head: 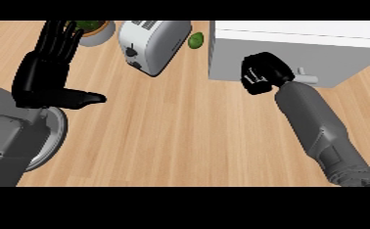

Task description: Pick up the cup, place it into the drawer and close the drawer

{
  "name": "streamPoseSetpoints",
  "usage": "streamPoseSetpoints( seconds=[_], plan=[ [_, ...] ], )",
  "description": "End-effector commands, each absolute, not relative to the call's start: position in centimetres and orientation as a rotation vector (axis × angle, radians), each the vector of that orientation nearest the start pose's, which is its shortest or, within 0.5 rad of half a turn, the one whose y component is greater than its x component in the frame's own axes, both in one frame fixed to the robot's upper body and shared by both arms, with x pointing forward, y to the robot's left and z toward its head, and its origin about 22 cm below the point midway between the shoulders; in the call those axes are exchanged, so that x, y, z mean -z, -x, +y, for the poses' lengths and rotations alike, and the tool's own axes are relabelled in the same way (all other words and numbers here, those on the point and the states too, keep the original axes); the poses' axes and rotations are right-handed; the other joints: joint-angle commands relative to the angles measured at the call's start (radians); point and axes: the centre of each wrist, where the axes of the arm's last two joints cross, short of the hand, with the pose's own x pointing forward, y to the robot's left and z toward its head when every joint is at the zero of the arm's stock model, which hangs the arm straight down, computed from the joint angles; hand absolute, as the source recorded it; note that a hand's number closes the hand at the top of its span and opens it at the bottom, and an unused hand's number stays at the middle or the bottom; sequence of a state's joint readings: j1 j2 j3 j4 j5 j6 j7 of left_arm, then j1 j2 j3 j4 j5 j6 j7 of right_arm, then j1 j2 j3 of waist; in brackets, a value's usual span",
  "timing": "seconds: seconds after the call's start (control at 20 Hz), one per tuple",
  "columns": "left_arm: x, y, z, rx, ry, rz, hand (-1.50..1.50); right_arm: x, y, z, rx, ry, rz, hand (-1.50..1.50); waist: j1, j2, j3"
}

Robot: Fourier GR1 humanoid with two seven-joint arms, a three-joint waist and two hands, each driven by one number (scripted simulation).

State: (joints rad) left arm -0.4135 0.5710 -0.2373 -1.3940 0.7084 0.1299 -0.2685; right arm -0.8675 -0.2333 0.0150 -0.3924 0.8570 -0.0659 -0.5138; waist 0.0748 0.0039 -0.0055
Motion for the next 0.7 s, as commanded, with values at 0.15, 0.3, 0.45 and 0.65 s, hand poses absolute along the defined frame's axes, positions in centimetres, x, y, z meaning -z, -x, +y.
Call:
streamPoseSetpoints(
  seconds=[0.15, 0.3, 0.45, 0.65],
  plan=[
    [-9.9, -33.1, 27.3, 0.056, 0.230, -1.905, -1.50, -4.2, -43.1, -27.5, -1.139, 0.578, -1.505, 1.50, 0.025, 0.050, 0.010],
    [-9.8, -32.7, 27.4, 0.039, 0.265, -1.899, -1.50, -4.3, -43.1, -27.9, -1.091, 0.557, -1.532, 1.50, 0.036, 0.042, 0.010],
    [-9.0, -32.9, 27.4, 0.043, 0.247, -1.882, -1.50, -5.5, -43.8, -27.2, -1.064, 0.565, -1.571, 1.50, 0.031, 0.047, 0.009],
    [-8.7, -32.8, 27.6, 0.058, 0.264, -1.887, -1.50, -5.4, -43.5, -28.7, -1.059, 0.548, -1.580, 1.50, 0.042, 0.051, 0.009]
  ],
)
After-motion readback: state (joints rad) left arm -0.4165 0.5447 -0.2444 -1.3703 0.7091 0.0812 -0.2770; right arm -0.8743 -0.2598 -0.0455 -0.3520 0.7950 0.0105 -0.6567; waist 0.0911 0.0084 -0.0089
